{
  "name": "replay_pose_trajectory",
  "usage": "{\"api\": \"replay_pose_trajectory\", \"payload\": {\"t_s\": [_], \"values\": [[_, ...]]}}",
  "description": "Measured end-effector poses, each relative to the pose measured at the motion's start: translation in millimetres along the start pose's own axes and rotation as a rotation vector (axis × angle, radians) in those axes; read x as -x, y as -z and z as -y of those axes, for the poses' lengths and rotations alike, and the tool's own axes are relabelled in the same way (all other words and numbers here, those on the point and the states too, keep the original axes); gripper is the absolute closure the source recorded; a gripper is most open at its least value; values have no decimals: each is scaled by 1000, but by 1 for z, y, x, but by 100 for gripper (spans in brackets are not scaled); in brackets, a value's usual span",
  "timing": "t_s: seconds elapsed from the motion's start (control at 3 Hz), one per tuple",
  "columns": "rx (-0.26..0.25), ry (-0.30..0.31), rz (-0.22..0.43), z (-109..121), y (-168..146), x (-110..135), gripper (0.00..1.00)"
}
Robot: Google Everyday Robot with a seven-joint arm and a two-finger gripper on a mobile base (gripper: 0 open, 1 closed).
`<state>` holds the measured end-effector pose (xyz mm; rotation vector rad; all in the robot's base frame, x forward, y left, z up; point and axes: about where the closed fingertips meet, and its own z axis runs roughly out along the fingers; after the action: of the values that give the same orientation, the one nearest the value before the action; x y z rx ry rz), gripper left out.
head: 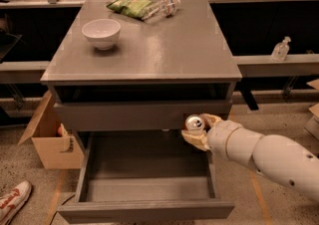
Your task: Pick coke can from middle drawer and place on counter
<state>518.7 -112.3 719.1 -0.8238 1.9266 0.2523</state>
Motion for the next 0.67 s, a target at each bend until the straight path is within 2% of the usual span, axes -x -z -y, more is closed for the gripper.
{"api": "replay_pose_trajectory", "payload": {"t_s": [0.67], "values": [[-84,138,72,30,29,72,100]]}}
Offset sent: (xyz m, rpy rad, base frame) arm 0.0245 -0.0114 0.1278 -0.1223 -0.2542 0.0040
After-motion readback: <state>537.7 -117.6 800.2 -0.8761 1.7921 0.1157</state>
